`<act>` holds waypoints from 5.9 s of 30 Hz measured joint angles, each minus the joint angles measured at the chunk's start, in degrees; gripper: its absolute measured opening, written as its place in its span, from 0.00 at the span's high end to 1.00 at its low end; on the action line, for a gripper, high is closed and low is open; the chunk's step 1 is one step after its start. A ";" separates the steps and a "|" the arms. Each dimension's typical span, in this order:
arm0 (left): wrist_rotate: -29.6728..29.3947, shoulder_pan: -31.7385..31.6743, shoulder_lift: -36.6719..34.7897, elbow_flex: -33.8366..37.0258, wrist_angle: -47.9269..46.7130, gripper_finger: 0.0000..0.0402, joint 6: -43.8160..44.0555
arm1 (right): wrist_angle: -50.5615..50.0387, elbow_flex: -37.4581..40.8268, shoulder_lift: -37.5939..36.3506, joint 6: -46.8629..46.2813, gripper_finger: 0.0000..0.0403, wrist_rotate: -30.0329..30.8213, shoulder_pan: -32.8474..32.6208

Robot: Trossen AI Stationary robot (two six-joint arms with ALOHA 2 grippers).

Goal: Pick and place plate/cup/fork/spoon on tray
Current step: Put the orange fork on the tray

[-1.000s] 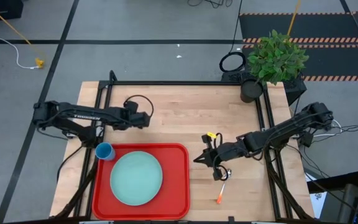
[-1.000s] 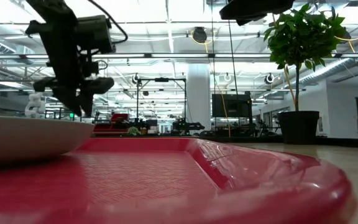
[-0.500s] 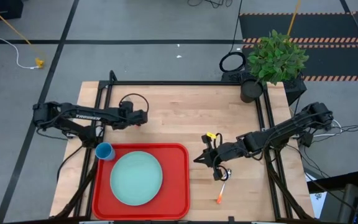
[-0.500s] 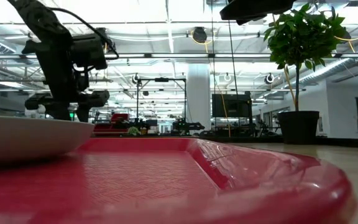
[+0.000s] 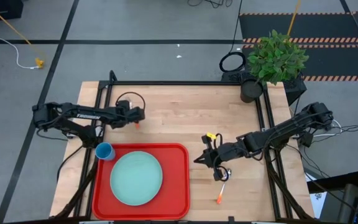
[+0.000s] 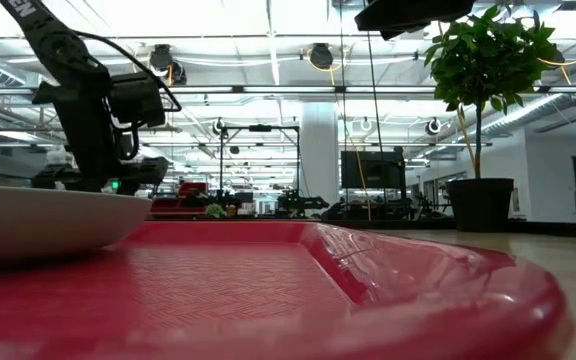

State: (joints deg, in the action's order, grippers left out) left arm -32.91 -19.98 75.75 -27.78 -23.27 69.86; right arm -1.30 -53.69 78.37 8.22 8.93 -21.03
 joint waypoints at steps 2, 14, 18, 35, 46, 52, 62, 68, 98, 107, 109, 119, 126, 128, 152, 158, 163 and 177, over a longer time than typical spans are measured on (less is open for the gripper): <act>0.01 -0.69 0.00 0.66 2.13 0.58 -0.87 | 0.00 0.00 0.00 -0.02 1.00 -0.03 -0.09; 0.07 -4.02 0.00 1.47 3.92 0.58 -5.02 | 0.00 0.00 0.00 -1.09 1.00 -0.07 -0.09; 0.07 -5.16 0.00 1.47 3.95 0.58 -6.23 | 0.00 0.00 0.00 -1.10 1.00 -0.07 -0.09; 0.27 -6.81 0.00 1.47 6.81 0.58 -8.17 | 0.00 0.00 0.00 -0.91 1.00 -0.07 -0.09; 4.47 -9.80 0.00 1.47 6.87 0.58 -9.42 | 0.00 0.00 0.00 -0.78 1.00 -0.04 -0.07; 4.61 -10.40 0.00 1.47 6.87 0.58 -9.41 | 0.00 0.00 0.00 -0.47 1.00 -0.04 -0.07; 4.95 -10.82 1.47 1.48 7.58 0.58 -8.79 | 0.02 0.00 0.00 -0.23 1.00 -0.02 -0.07; 4.92 -12.39 5.92 1.40 9.61 0.58 -10.09 | 0.14 0.00 0.00 -0.05 1.00 -0.02 -0.06; 11.46 -10.20 1.12 1.63 14.95 0.96 -16.23 | 2.98 0.00 2.47 -3.52 1.00 9.33 0.33; 11.79 -4.17 -6.35 1.56 21.49 0.97 -17.80 | 14.19 0.00 10.70 -4.75 1.00 8.83 2.24; 11.69 -2.19 -6.99 1.54 24.76 0.97 -18.58 | 17.57 0.00 12.55 -5.50 1.00 8.83 2.53; 13.42 9.94 -7.58 1.50 46.16 0.97 -24.20 | 39.51 0.01 24.95 -9.26 0.99 -0.11 5.35; 8.59 17.85 -6.65 1.45 51.63 0.96 -25.19 | 45.89 0.02 29.20 -15.09 0.87 -0.20 8.19; 7.59 19.78 -5.58 1.43 54.45 0.97 -25.71 | 45.39 0.02 29.22 -16.45 0.82 -0.31 9.27; 9.75 31.59 6.09 -1.46 78.45 0.97 -41.99 | 52.24 0.02 29.14 -19.49 0.47 -9.20 13.20; 14.18 31.72 10.22 -6.87 78.44 0.95 -47.16 | 53.64 0.02 29.14 -19.55 0.47 -9.25 13.15; 14.74 31.72 12.09 -8.67 78.27 0.97 -49.02 | 54.13 0.09 29.11 -19.52 0.47 -9.20 13.12; 14.71 33.59 11.63 -8.69 77.56 0.96 -53.22 | 53.55 0.13 29.07 -17.55 0.77 -12.21 13.06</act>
State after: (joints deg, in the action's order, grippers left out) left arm -18.20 13.61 87.37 -36.47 54.29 16.64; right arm 52.25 -53.56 107.44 -9.33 -3.28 -7.97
